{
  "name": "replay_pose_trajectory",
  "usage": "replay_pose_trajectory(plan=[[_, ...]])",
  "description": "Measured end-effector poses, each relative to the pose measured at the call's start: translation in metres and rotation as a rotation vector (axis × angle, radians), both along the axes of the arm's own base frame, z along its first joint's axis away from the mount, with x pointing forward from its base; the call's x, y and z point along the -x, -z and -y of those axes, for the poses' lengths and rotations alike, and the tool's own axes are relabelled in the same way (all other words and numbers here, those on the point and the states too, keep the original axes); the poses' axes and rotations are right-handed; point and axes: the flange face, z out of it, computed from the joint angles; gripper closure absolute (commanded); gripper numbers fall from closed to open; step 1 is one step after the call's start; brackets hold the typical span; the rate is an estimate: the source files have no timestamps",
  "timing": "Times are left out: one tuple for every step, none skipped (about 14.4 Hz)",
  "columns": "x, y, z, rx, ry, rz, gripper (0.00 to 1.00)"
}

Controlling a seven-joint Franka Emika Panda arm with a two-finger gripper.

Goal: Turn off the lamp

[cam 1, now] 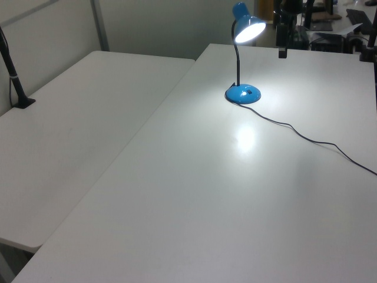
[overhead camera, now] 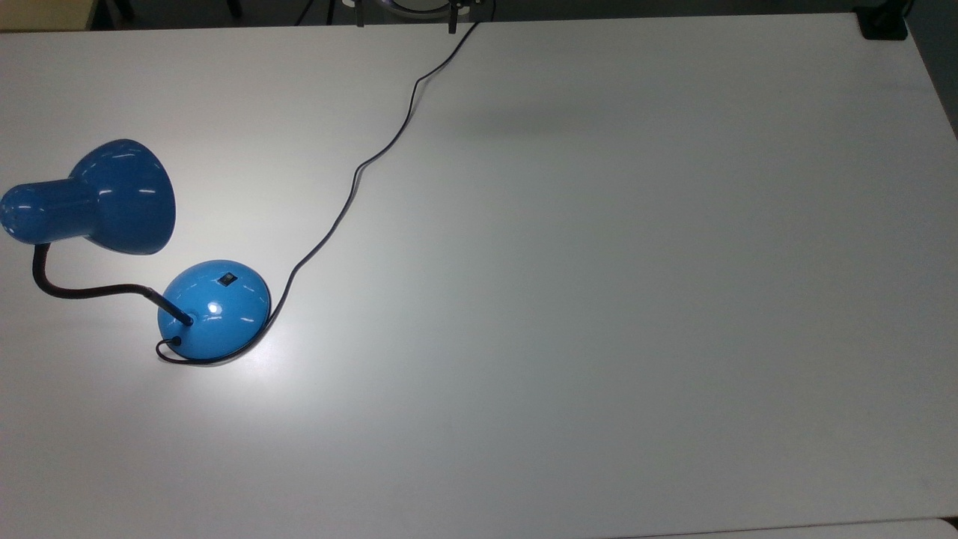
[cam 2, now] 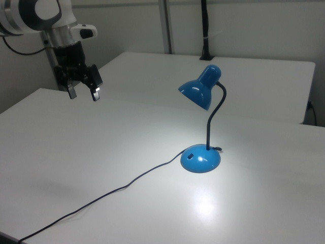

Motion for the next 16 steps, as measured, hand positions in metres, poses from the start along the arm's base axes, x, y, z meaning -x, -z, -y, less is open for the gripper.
replay_pose_trajectory(plan=[[0.0001, 0.0001, 0.0000, 0.000, 0.000, -0.001, 0.00], [0.0001, 0.0001, 0.0000, 0.000, -0.001, -0.001, 0.00], [0.0001, 0.0001, 0.0000, 0.000, -0.003, -0.001, 0.00], [0.0001, 0.0001, 0.0000, 0.000, -0.004, -0.001, 0.00], [0.0001, 0.0001, 0.0000, 0.000, -0.004, -0.001, 0.00], [0.0001, 0.0001, 0.0000, 0.000, -0.004, -0.001, 0.00], [0.0001, 0.0001, 0.0000, 0.000, -0.005, -0.001, 0.00], [0.0001, 0.0001, 0.0000, 0.000, -0.005, -0.002, 0.00], [0.0001, 0.0001, 0.0000, 0.000, -0.005, -0.002, 0.00], [0.0001, 0.0001, 0.0000, 0.000, -0.005, -0.002, 0.00], [0.0001, 0.0001, 0.0000, 0.000, -0.005, -0.002, 0.00], [0.0001, 0.0001, 0.0001, 0.000, -0.005, -0.002, 0.00], [0.0001, 0.0001, 0.0002, 0.000, -0.004, -0.002, 0.00], [0.0001, 0.0001, 0.0003, 0.000, -0.004, -0.002, 0.02], [0.0001, 0.0001, 0.0003, 0.000, -0.004, -0.002, 0.21], [0.0001, 0.0001, 0.0003, 0.000, -0.005, -0.002, 0.42]])
